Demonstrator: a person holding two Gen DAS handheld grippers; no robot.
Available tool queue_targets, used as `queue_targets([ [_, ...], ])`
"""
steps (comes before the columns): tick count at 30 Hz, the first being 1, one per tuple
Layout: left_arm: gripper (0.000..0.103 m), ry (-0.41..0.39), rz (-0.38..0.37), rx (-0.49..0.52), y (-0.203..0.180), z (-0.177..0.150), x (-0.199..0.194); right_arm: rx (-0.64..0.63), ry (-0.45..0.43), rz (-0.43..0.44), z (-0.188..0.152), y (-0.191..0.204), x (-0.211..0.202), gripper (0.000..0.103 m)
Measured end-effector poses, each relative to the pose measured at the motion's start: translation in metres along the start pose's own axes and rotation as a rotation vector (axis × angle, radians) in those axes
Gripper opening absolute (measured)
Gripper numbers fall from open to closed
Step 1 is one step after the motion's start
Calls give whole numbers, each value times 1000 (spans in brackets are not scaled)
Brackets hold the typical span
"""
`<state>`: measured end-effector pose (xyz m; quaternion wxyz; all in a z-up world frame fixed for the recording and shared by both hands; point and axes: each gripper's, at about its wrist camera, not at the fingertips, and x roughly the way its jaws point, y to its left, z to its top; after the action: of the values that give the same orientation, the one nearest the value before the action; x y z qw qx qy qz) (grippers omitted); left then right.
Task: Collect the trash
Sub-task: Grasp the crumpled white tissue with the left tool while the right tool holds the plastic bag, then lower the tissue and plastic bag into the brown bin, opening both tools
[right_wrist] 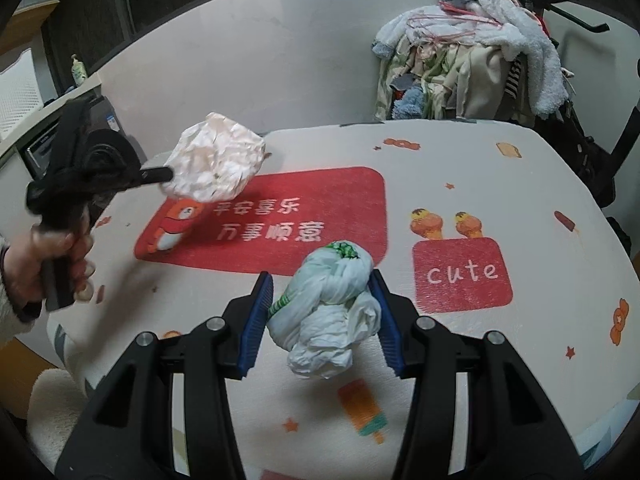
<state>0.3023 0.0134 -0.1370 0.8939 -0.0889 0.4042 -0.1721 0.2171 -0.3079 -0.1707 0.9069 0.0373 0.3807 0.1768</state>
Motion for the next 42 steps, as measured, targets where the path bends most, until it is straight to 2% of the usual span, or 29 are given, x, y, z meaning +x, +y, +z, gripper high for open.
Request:
queue_targets([
  [10,4,19,-89,43,-24,-92,-79,-28,-14,35,-11,31,-36,50],
  [16,4,53,-105,93,-39,-149,-120,-43,-9,48,-31,49,-58,50],
  [21,4,85,-148,161,-59,-196,-144,-45,-12,59,-51,62,-73,50],
  [26,4,132,-170,213,-78,-233,-151,-54,-7,64,-66,73,-84,50],
  [32,4,247,-141,276,-89,-270,-141,-46,-10,69,-79,80,-97,50],
  [37,4,383,-110,324,-99,-294,-117,-44,7,66,-90,80,-100,50],
  [42,6,441,-102,342,-103,-304,-93,-49,32,56,-103,79,-97,50],
])
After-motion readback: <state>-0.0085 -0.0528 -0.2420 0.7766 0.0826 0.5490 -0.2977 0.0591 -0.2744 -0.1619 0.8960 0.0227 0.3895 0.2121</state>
